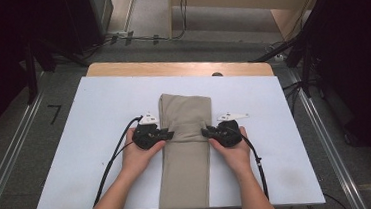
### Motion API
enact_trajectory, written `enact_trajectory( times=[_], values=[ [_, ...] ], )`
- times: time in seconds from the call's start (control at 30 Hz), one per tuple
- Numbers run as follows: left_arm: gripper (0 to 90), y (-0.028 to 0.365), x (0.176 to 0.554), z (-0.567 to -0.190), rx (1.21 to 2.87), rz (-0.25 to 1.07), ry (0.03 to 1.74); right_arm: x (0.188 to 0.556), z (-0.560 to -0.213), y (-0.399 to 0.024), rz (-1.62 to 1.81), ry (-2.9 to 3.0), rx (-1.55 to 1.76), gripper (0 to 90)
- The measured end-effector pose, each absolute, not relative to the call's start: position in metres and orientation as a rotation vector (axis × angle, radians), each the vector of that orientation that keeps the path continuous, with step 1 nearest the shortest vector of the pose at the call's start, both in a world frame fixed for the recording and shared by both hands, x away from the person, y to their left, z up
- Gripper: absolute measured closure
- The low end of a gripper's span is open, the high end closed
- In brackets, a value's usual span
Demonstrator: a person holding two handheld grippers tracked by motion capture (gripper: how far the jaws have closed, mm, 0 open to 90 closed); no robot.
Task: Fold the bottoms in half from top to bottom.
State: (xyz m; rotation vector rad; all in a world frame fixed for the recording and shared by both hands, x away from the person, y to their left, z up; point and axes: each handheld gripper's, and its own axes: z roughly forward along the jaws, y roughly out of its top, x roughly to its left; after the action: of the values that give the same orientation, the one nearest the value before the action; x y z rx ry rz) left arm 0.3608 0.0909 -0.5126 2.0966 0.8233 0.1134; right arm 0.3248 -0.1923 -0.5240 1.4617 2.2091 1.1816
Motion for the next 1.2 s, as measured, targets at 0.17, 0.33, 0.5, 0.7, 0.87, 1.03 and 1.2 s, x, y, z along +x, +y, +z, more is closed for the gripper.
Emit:
enact_trajectory(
  times=[0.17,0.33,0.5,0.7,0.87,1.03,1.2],
  values=[
    [81.9,0.091,0.361,-0.513,2.099,0.101,0.808,0.322,-0.524,-0.189,1.153,2.209,1.424,75.4],
    [83.7,0.092,0.360,-0.512,2.087,0.097,0.795,0.319,-0.523,-0.186,1.147,2.208,1.354,79.8],
    [84.3,0.093,0.360,-0.510,2.064,0.087,0.788,0.316,-0.522,-0.186,1.177,2.209,1.329,82.1],
    [84.4,0.094,0.355,-0.500,2.048,0.098,0.767,0.313,-0.518,-0.191,1.290,2.213,1.264,82.4],
    [84.6,0.105,0.340,-0.487,2.034,0.101,0.711,0.299,-0.510,-0.192,1.380,2.218,1.171,82.3],
    [84.5,0.112,0.325,-0.482,2.025,0.097,0.674,0.282,-0.504,-0.187,1.396,2.218,1.119,82.3],
    [84.5,0.119,0.302,-0.482,2.023,0.076,0.637,0.254,-0.496,-0.183,1.397,2.219,1.077,82.4]
  ],
)
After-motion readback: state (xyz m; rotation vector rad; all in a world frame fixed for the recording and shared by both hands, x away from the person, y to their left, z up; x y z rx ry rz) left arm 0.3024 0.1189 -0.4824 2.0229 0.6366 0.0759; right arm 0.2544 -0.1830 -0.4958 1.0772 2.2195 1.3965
